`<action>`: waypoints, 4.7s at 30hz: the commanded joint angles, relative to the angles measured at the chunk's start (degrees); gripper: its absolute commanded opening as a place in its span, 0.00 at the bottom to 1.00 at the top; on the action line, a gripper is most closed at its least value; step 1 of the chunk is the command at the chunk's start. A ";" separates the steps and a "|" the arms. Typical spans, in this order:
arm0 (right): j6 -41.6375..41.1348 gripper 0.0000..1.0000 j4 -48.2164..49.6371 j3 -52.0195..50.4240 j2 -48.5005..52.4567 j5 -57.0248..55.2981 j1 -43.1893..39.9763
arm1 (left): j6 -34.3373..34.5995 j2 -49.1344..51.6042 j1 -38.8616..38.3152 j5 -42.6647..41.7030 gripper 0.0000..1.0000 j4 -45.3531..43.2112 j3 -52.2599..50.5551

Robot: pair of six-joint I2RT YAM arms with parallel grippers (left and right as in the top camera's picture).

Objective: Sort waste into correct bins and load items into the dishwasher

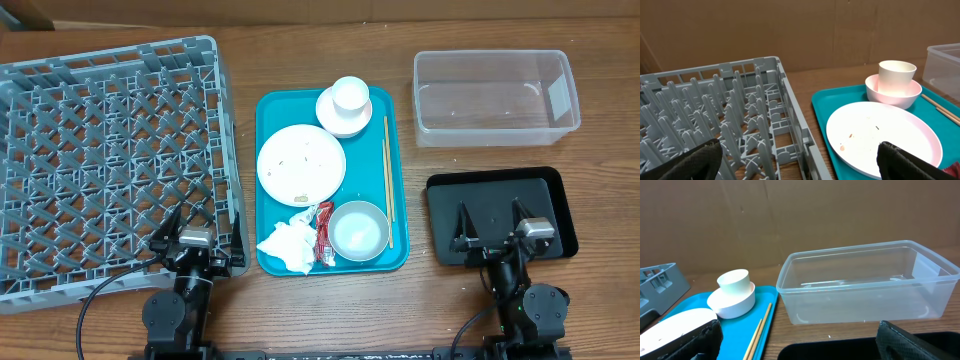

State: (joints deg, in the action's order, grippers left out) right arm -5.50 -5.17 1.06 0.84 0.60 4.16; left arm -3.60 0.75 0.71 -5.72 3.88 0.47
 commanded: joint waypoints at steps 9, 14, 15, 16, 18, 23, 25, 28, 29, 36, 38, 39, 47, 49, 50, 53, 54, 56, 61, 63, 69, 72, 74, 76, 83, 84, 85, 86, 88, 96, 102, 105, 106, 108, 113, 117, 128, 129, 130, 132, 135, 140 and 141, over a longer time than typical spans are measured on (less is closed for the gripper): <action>0.42 1.00 0.33 -0.59 -0.68 -0.55 -0.07 | -0.59 -0.39 -0.33 0.33 1.00 0.17 -0.20; 0.42 1.00 0.33 -0.59 -0.68 -0.55 -0.07 | -0.59 -0.39 -0.33 0.33 1.00 0.17 -0.20; 0.44 1.00 0.33 -0.59 -0.68 -0.55 -0.07 | -0.59 -0.39 -0.33 0.33 1.00 0.15 -0.20; 0.42 1.00 0.33 -0.59 -0.68 -0.55 -0.07 | -0.59 -0.39 -0.33 0.33 1.00 0.15 -0.20; 0.42 1.00 0.33 -0.59 -0.68 -0.55 -0.07 | -0.59 -0.39 -0.33 0.33 1.00 0.17 -0.20; 0.42 1.00 0.33 -0.59 -0.68 -0.55 -0.07 | -0.59 -0.39 -0.33 0.33 1.00 0.17 -0.20; 0.42 1.00 0.33 -0.59 -0.68 -0.55 -0.07 | -0.59 -0.39 -0.33 0.33 1.00 0.15 -0.20; 0.42 1.00 0.33 -0.59 -0.68 -0.55 -0.07 | -0.59 -0.39 -0.33 0.33 1.00 0.17 -0.20; 0.42 1.00 0.33 -0.59 -0.68 -0.55 -0.07 | -0.59 -0.39 -0.33 0.33 1.00 0.17 -0.20; 0.42 1.00 0.33 -0.59 -0.68 -0.55 -0.07 | -0.59 -0.39 -0.33 0.33 1.00 0.15 -0.20; 0.42 1.00 0.33 -0.59 -0.68 -0.55 -0.07 | -0.59 -0.39 -0.33 0.33 1.00 0.17 -0.20; 0.42 1.00 0.33 -0.59 -0.68 -0.55 -0.07 | -0.59 -0.39 -0.33 0.33 1.00 0.17 -0.20; 0.42 1.00 0.33 -0.59 -0.68 -0.55 -0.07 | -0.59 -0.39 -0.33 0.33 1.00 0.17 -0.20; 0.42 1.00 0.33 -0.59 -0.68 -0.55 -0.07 | -0.59 -0.39 -0.33 0.33 1.00 0.17 -0.20; 0.42 1.00 0.33 -0.59 -0.68 -0.55 -0.07 | -0.59 -0.39 -0.33 0.33 1.00 0.17 -0.20; 0.42 1.00 0.33 -0.59 -0.68 -0.55 -0.07 | -0.59 -0.39 -0.33 0.33 1.00 0.17 -0.20; 0.42 1.00 0.33 -0.59 -0.68 -0.55 -0.07 | -0.59 -0.39 -0.33 0.33 1.00 0.15 -0.20; 0.42 1.00 0.33 -0.59 -0.68 -0.55 -0.07 | -0.59 -0.39 -0.33 0.33 1.00 0.15 -0.20; 0.42 1.00 0.33 -0.59 -0.68 -0.55 -0.07 | 0.26 -0.39 -0.37 -3.26 1.00 -0.31 -0.20; 0.42 1.00 0.33 -0.59 -0.68 -0.55 -0.07 | 4.61 -0.39 -0.37 -7.58 1.00 -0.74 -0.17; 0.42 1.00 0.33 -0.59 -0.68 -0.55 -0.07 | 28.94 -0.39 -0.37 -21.14 1.00 -3.13 -0.17; 0.42 1.00 0.33 -0.59 -0.68 -0.55 -0.07 | 41.83 -0.39 -0.37 -25.94 1.00 -5.22 -0.17; 0.42 1.00 0.33 -0.59 -0.68 -0.55 -0.07 | 46.12 -0.39 -0.37 -28.00 1.00 -8.52 -0.17; 0.42 1.00 0.33 -0.59 -0.68 -0.55 -0.07 | 46.25 -0.39 -0.37 -33.16 1.00 -17.73 -0.17; 0.42 1.00 0.33 -0.59 -0.68 -0.55 -0.07 | 40.70 -0.04 -0.35 -34.29 1.00 -17.73 5.57; 0.42 1.00 0.33 -0.59 -0.68 -0.55 -0.07 | 38.16 0.61 -0.35 -34.01 1.00 -14.71 7.54; 0.42 1.00 0.33 -0.59 -0.68 -0.55 -0.07 | 36.04 1.46 -0.35 -33.48 1.00 -12.07 9.38; 0.42 1.00 0.33 -0.59 -0.68 -0.55 -0.07 | 33.55 2.89 -0.35 -32.65 1.00 -8.83 11.80; 0.42 1.00 0.33 -0.59 -0.68 -0.55 -0.07 | 28.33 6.58 -0.35 -31.89 1.00 -4.15 16.50; 0.42 1.00 0.33 -0.59 -0.68 -0.55 -0.07 | 10.47 38.66 -0.52 -31.43 1.00 24.92 47.67; 0.42 1.00 0.33 -0.59 -0.68 -0.55 -0.07 | -1.75 64.28 -5.25 -30.58 1.00 56.72 74.40; 0.42 1.00 0.33 -0.59 -0.68 -0.55 -0.07 | -2.21 75.56 -10.12 -25.64 1.00 68.72 86.14; 0.42 1.00 0.33 -0.59 -0.68 -0.55 -0.07 | -2.21 77.90 -11.54 -24.30 1.00 71.04 88.41; 0.42 1.00 0.33 -0.59 -0.68 -0.55 -0.07 | -1.95 83.49 -16.20 -21.81 1.00 75.36 92.80; 0.42 1.00 0.33 -0.59 -0.68 -0.55 -0.07 | -0.48 87.10 -22.97 -22.67 1.00 73.99 93.18; 0.42 1.00 0.33 -0.59 -0.68 -0.55 -0.07 | 5.44 88.04 -25.16 -32.26 1.00 73.16 93.13; 0.42 1.00 0.33 -0.59 -0.68 -0.55 -0.07 | 40.02 88.39 -31.47 7.52 1.00 78.84 92.89; 0.42 1.00 0.33 -0.59 -0.68 -0.55 -0.07 | 40.96 88.46 -32.57 8.09 1.00 78.71 92.48; 0.42 1.00 0.33 -0.59 -0.68 -0.55 -0.07 | 40.96 88.61 -33.83 8.37 1.00 78.18 91.84; 0.42 1.00 0.33 -0.59 -0.68 -0.55 -0.07 | 41.55 89.15 -36.09 8.85 1.00 76.94 90.31; 0.42 1.00 0.33 -0.59 -0.68 -0.55 -0.07 | 42.42 90.73 -38.27 8.92 1.00 75.36 88.32; 0.42 1.00 0.33 -0.59 -0.68 -0.55 -0.07 | 42.99 94.73 -38.23 8.87 1.00 75.23 87.65; 0.44 1.00 0.33 -0.59 -0.68 -0.55 -0.07 | 43.41 95.58 -38.03 8.87 1.00 75.23 87.65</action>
State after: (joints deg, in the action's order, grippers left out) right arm -5.48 -5.19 1.06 0.73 0.60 4.16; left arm 37.08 94.13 -37.82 1.06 79.22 88.66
